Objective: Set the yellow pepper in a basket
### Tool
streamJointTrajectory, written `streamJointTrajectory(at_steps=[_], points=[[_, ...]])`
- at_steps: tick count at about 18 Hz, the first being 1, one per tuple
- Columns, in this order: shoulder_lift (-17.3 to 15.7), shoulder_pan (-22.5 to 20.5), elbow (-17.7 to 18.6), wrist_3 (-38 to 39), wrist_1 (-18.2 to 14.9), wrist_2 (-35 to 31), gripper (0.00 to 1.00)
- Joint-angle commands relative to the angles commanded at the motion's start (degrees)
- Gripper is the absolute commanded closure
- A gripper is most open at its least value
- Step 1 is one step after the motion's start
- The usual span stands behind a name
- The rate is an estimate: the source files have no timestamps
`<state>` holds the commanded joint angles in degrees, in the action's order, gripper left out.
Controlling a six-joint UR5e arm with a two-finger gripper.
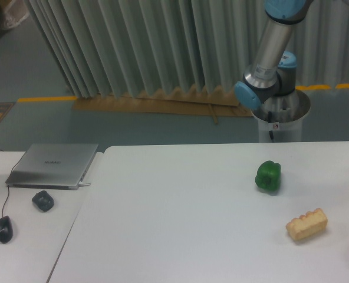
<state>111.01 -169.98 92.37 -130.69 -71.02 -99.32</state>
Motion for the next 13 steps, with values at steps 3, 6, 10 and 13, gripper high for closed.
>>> streamJointTrajectory(at_steps=[3, 6, 10, 13], points=[[0.1, -0.2, -0.4, -0.1, 0.0, 0.2, 0.00], [0.1, -0.3, -0.4, -0.1, 0.0, 0.4, 0.00], [-1.0, 0.9, -1.4, 0.6, 0.2, 2.6, 0.00], [-2.0, 2.4, -2.5, 1.9, -0.1, 3.5, 0.00]])
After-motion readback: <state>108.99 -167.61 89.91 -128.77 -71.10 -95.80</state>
